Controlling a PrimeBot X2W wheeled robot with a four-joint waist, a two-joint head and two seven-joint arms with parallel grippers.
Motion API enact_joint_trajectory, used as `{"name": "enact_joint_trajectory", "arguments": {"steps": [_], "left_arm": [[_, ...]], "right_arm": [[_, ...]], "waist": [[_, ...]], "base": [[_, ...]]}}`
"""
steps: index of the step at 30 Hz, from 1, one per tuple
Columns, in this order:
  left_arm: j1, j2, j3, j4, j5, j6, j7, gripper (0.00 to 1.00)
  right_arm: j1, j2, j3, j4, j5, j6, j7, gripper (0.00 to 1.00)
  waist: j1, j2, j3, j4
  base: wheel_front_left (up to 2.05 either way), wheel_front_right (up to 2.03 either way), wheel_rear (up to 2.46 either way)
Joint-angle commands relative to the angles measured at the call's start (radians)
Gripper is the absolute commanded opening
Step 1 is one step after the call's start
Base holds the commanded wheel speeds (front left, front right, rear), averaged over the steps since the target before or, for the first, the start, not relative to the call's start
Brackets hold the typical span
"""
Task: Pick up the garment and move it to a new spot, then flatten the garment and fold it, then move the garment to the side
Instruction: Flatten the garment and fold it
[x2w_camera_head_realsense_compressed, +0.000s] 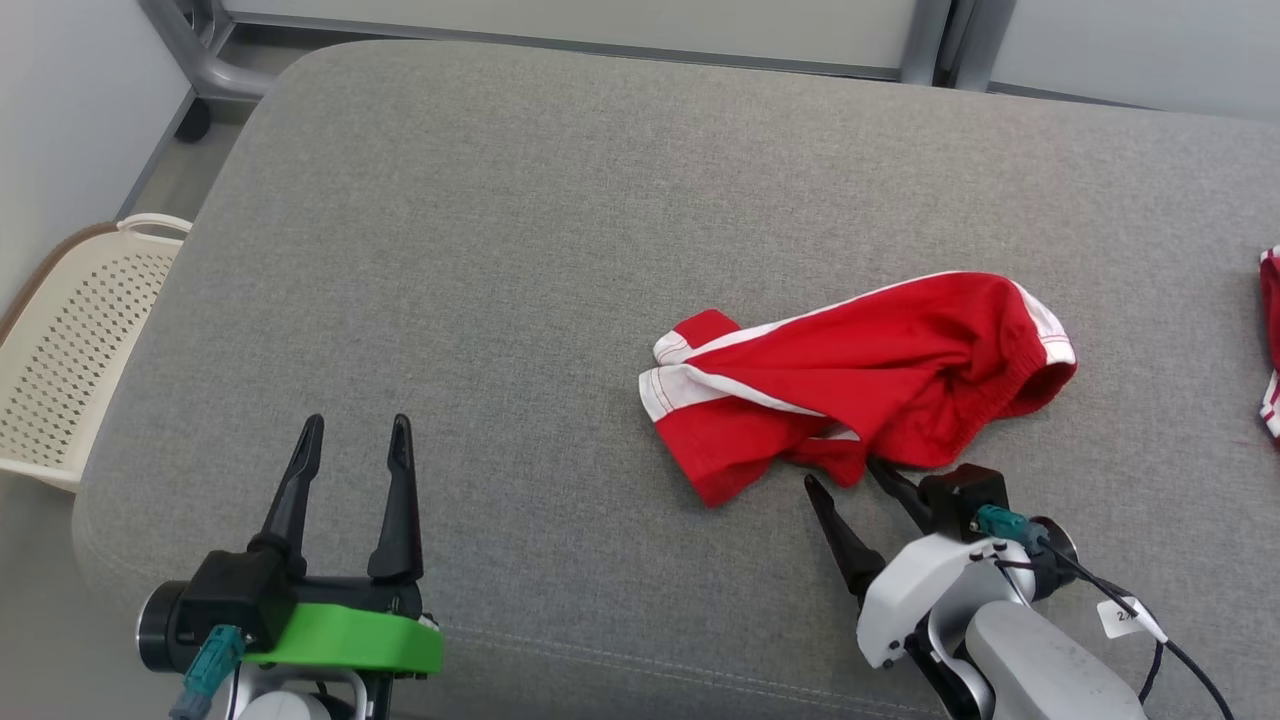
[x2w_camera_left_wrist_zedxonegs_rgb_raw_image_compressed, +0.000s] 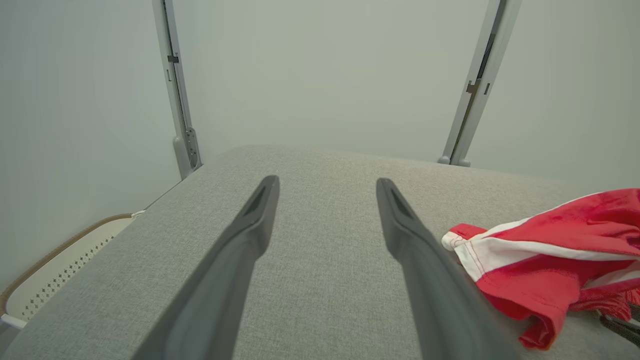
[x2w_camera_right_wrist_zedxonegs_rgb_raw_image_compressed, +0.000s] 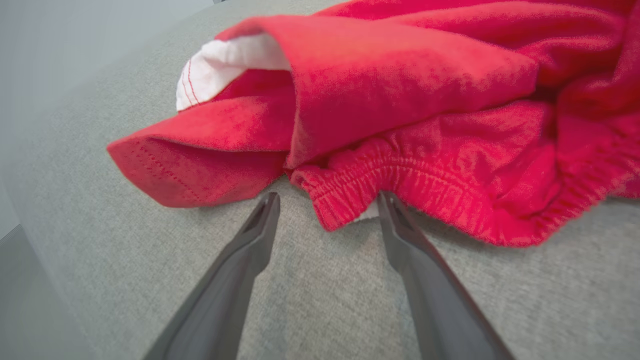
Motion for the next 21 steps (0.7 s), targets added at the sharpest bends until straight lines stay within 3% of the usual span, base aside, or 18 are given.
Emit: {"name": "enact_joint_trajectory", "arguments": {"steps": [1,2,3,10,16,21], "left_arm": [[-0.016,-0.005,0.008,0.004,0.009,-0.009,-0.003,1.00],[-0.019,-0.009,0.010,0.004,0.011,-0.012,-0.003,1.00],[-0.019,-0.011,0.012,0.004,0.012,-0.014,-0.003,1.00],[-0.013,-0.018,0.026,0.005,0.025,-0.022,-0.003,1.00],[0.005,-0.021,0.035,0.003,0.030,-0.026,-0.003,1.00],[0.009,-0.024,0.039,0.001,0.032,-0.028,-0.003,1.00]], "right_arm": [[-0.016,-0.004,-0.007,-0.006,-0.002,0.000,-0.008,1.00],[-0.016,-0.007,-0.021,-0.029,-0.014,0.000,-0.008,0.41],[-0.012,-0.007,-0.027,-0.043,-0.020,0.000,-0.008,0.00],[0.032,-0.042,-0.007,-0.107,0.008,0.000,-0.008,0.00],[0.046,-0.132,0.063,-0.184,0.135,0.000,0.033,0.00],[0.040,-0.271,0.126,-0.350,0.310,0.000,0.178,0.00]], "waist": [[0.0000,0.0000,0.009,0.004],[0.0000,0.0000,0.011,0.004],[0.0000,0.0000,0.012,0.003],[0.0000,0.0000,0.006,-0.011],[0.0000,0.0000,-0.005,-0.037],[0.0000,0.0000,-0.007,-0.071]], "base": [[0.00,0.00,0.00],[0.00,0.00,0.00],[0.00,0.00,0.00],[0.00,0.00,0.00],[0.00,0.00,0.00],[0.00,0.00,0.00]]}}
